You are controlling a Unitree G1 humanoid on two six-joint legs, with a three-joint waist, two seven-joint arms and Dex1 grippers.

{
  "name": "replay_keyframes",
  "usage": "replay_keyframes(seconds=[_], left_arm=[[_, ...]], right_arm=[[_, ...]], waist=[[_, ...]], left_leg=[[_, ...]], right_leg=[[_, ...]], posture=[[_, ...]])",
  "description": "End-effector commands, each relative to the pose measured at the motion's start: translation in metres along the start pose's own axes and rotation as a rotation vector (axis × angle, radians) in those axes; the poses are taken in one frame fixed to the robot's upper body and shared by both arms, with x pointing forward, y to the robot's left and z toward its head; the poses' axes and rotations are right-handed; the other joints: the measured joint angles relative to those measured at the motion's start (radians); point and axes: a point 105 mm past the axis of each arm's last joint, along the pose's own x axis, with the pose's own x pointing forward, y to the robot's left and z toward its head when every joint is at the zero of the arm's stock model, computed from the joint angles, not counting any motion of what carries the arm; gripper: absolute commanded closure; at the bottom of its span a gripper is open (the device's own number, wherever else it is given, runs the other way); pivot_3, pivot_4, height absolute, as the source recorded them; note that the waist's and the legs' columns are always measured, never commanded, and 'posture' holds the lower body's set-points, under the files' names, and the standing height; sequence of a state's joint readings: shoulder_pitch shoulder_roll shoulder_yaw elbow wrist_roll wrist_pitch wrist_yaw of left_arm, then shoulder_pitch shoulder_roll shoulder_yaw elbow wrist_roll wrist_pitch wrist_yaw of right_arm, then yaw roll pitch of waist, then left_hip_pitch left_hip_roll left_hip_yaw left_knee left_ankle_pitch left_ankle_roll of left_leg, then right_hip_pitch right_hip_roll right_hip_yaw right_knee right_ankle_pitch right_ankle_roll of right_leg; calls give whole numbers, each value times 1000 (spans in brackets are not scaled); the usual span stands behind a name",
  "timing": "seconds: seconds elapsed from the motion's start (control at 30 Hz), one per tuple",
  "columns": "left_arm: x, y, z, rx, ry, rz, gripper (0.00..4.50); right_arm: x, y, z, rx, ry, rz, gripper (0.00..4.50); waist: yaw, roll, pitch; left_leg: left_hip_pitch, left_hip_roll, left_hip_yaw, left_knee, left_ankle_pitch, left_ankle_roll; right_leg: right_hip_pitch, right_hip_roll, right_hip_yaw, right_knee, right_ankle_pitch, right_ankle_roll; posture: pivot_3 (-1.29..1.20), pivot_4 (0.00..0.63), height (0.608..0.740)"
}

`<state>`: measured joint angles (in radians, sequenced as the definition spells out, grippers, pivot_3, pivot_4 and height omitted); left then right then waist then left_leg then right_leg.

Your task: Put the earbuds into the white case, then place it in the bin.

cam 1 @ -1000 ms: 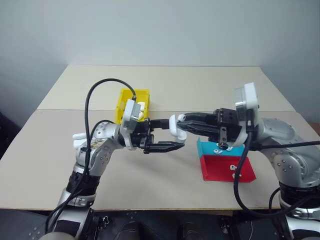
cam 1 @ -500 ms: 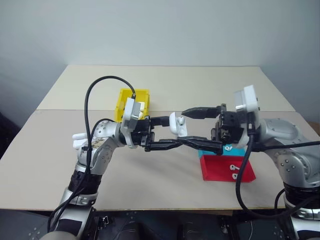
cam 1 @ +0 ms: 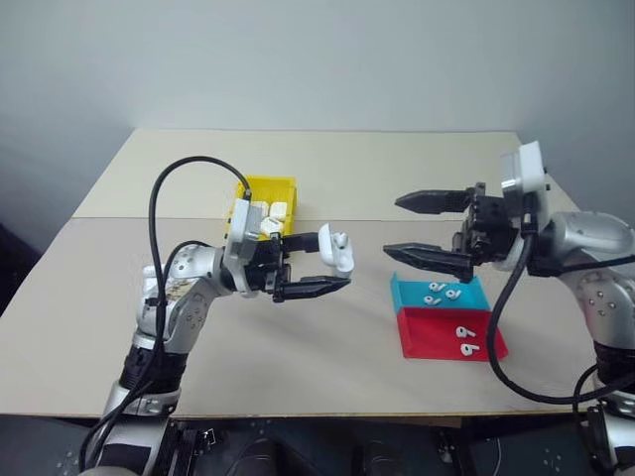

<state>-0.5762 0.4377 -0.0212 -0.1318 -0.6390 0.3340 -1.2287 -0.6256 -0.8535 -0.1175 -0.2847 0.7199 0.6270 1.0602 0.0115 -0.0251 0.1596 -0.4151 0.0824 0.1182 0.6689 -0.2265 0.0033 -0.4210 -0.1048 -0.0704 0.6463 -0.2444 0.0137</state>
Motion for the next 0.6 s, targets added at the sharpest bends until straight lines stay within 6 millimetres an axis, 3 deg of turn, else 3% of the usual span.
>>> replay_keyframes(seconds=[0.03,0.17,0.37,0.47,0.6], left_arm=[[-1,-5,13,43,-28,-13,1728],[1,-8,11,37,-37,-14,1728],[8,-10,7,32,-62,-1,1728],[9,-12,6,26,-66,8,1728],[8,-13,6,22,-67,19,1728]], right_arm=[[-9,-9,-10,-152,184,-4,46],[-22,-25,-56,-367,554,53,46],[-33,-46,-89,-546,795,242,46],[-34,-55,-98,-594,855,351,635],[-34,-64,-114,-651,934,495,1979]], waist=[[0,0,0],[-1,0,0],[-8,0,0],[-14,0,0],[-20,0,0]], left_leg=[[0,0,0,0,0,0],[0,0,1,0,0,0],[0,0,1,0,1,-1],[0,0,1,0,3,-6],[0,0,2,0,4,-7]], right_leg=[[0,0,0,0,0,0],[0,0,1,-1,0,0],[-1,0,1,0,0,0],[-1,0,1,-1,0,0],[-1,0,1,-1,0,0]], posture=[[0,150,740],[0,150,740],[0,150,740],[0,150,740],[0,150,740]])
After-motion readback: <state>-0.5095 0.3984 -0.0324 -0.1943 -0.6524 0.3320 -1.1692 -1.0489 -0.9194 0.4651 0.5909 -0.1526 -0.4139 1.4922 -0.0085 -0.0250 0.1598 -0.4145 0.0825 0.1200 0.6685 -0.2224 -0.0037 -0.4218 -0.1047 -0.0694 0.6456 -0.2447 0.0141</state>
